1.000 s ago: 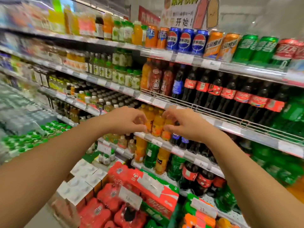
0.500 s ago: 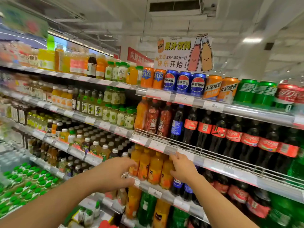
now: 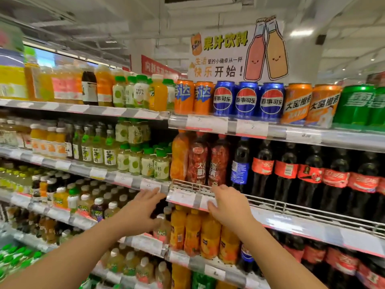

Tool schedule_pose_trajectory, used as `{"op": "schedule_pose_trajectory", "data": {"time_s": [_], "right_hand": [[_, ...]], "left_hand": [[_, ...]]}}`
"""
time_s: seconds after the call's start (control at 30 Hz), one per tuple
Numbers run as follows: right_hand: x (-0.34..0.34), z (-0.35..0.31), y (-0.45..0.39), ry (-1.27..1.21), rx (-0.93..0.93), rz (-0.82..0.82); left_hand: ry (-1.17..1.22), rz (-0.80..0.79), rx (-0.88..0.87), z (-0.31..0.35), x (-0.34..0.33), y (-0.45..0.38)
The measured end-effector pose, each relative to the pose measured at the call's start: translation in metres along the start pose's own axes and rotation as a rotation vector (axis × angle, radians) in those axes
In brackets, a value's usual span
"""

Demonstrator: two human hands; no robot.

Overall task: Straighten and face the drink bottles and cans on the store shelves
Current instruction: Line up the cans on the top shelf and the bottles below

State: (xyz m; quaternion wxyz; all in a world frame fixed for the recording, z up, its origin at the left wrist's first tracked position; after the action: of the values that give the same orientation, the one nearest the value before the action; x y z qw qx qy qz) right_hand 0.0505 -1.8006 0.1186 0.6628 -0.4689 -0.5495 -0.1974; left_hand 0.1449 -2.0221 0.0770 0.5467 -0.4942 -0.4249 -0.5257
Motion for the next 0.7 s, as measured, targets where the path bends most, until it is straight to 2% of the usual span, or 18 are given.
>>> {"op": "schedule_pose_trajectory", "data": {"time_s": [0.2, 0.4, 0.53, 0.63, 0.7], "right_hand": [[0.046, -0.054, -0.044, -0.124, 0.21, 0.051], [0.092, -0.103, -0.075, -0.13, 0.255, 0.154], [0.142, -0.145, -0.121, -0.314, 0.262, 0.315], [0.182, -0.166, -0.164, -0.432, 0.131, 0.545], [0.195, -0.173, -0.195, -0.398, -0.044, 0.594]], "left_hand": [[-0.104, 0.035, 0.055, -0.058, -0.025, -0.046], [-0.14, 0.084, 0.059, -0.123, -0.048, -0.065], [-0.14, 0.104, -0.036, -0.156, -0.051, -0.066], [-0.118, 0.064, -0.108, -0.17, -0.057, -0.068], [-0.127, 0.141, -0.12, -0.179, -0.057, -0.073]]}}
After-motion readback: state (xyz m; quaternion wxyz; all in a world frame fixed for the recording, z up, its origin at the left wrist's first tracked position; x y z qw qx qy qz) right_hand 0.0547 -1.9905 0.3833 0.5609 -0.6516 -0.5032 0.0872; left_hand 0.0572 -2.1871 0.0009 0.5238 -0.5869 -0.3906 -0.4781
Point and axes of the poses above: each hand's wrist, its own y-axis away from the middle knuckle, its own x-axis out of the back of the hand, z = x × y, the point moved 8 cm from there along -y, towards the middle knuckle, and after that the axes turned 6 degrees about -x, right-handed, at the moved point
